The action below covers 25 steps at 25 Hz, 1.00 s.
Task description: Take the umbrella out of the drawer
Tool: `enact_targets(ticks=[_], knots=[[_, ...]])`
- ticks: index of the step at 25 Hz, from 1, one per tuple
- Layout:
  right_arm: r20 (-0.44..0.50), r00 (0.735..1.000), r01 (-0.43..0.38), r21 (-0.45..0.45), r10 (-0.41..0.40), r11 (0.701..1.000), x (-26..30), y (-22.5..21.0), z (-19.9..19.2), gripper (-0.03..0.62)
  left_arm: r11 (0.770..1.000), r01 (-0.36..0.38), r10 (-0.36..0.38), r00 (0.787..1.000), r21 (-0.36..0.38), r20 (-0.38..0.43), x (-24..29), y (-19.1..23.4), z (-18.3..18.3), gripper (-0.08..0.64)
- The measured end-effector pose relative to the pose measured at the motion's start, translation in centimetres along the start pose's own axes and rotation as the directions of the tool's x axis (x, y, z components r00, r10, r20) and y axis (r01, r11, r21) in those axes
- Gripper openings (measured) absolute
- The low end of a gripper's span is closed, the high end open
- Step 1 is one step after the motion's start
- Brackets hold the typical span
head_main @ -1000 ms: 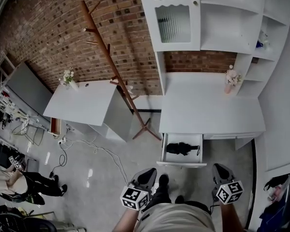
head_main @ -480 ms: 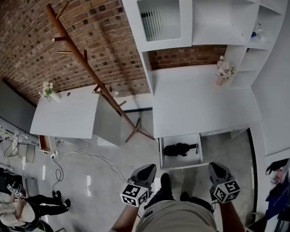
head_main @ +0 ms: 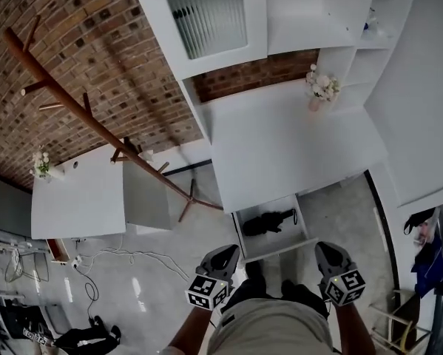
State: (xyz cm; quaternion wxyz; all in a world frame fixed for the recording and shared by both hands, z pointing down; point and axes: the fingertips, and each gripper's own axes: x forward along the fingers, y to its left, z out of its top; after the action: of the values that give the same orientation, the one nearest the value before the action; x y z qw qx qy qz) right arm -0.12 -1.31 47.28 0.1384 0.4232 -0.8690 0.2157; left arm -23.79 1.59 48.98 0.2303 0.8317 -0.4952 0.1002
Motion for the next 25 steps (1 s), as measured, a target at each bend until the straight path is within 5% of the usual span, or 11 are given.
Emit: enact_targets(ticks=[10,25], knots=[[-0.036,0.994,0.104,0.065,-0.102,0.992,0.2,0.7,-1.5,0.034,0.981,0.192,-0.188,0.972,0.015,-0.143,3.7,-0.5,-2.1,0.026],[-0.076,0.992,0.110,0.160,-0.099,0.981,0.2,-3.5,-3.3,0.032,0.975,0.222,-0.212,0.943,0.009,-0.255,9.2,-1.8,-4.8,0.026]])
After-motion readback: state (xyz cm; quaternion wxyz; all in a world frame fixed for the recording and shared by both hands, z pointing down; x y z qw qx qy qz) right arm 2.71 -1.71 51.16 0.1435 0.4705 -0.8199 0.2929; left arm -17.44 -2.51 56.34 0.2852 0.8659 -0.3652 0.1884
